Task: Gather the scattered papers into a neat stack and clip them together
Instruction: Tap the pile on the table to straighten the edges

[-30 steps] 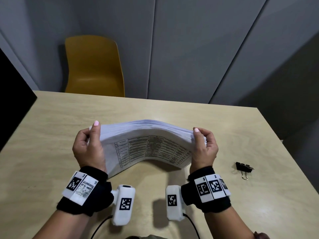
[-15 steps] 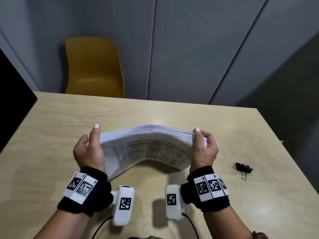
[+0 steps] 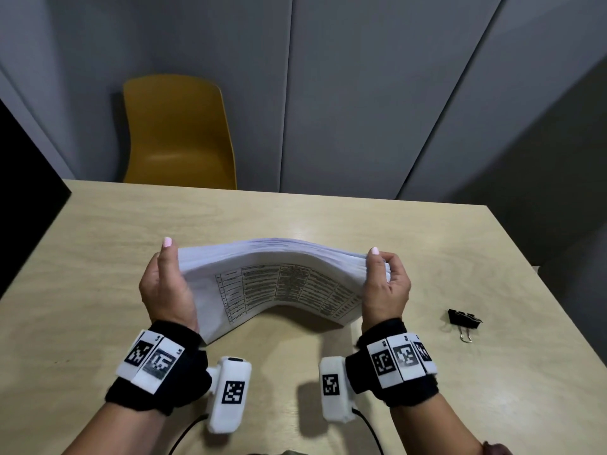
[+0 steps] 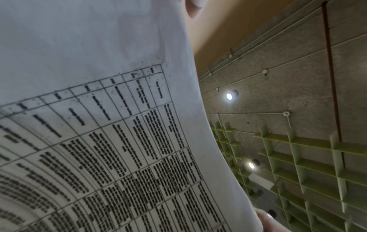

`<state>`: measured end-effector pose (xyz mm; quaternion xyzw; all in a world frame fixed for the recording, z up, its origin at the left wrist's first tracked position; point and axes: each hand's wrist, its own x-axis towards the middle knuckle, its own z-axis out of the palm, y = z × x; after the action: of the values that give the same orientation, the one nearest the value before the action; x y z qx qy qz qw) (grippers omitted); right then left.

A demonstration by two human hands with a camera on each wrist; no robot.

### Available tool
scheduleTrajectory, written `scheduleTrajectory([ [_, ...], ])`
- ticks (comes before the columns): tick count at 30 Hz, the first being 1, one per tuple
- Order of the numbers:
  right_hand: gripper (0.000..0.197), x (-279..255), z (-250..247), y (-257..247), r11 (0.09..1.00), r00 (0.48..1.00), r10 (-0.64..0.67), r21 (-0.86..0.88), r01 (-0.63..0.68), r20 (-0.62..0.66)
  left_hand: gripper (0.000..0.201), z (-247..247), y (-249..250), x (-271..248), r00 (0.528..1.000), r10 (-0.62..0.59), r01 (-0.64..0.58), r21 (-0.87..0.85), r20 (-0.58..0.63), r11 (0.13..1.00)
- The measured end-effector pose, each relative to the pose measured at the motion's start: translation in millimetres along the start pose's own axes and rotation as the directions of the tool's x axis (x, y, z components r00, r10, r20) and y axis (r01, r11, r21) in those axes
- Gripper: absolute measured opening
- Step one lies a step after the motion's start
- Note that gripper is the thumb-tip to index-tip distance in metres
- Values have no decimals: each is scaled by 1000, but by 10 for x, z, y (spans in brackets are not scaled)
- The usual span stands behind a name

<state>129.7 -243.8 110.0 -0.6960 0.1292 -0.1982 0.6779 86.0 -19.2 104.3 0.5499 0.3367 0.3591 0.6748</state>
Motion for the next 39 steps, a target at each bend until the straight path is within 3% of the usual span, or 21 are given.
scheduleTrajectory([
  [5,34,-11,53,8,1000,998,-27,3,27,52,48,15,-26,2,999,28,-28,-2,46,1000],
  [7,42,5,9,-12,998,989,-19,58,10,146,43,-21,-5,-16,992,3,2,-42,123,999],
  [10,77,8,-220,-11,990,889,-139,58,126,436,17,-164,21,-37,913,33,-7,-66,407,998],
  [12,104,2,-366,33,981,801,-131,-37,188,584,47,-299,-102,35,859,50,-82,41,510,996],
  [13,108,10,-411,57,981,785,-91,-82,178,612,60,-345,-167,79,843,32,-107,109,537,988],
  [15,93,40,-426,153,973,817,-46,-160,167,575,61,-399,-266,121,862,-37,-96,234,505,967],
  [18,43,63,-304,268,927,883,-91,-284,243,460,20,-320,-244,-1,918,-25,-133,366,396,921],
  [21,25,40,-186,273,981,908,-26,-165,104,419,20,-220,-123,-114,922,30,-171,335,387,927],
  [23,19,35,-175,264,992,922,-47,-93,89,383,21,-234,-95,-72,908,63,-203,303,413,931],
  [29,41,-1,-263,389,992,886,31,-119,28,463,27,-350,-203,-78,862,-31,-133,284,506,950],
  [33,60,-47,-206,406,991,892,43,-130,18,451,24,-300,-214,-119,886,-27,-106,259,462,960],
  [37,46,-100,-207,400,992,903,68,-129,-14,425,26,-339,-247,-97,888,-40,-110,296,457,949],
  [39,44,-146,-214,427,977,890,138,-206,-51,434,22,-389,-315,-110,897,-107,-36,312,428,949],
])
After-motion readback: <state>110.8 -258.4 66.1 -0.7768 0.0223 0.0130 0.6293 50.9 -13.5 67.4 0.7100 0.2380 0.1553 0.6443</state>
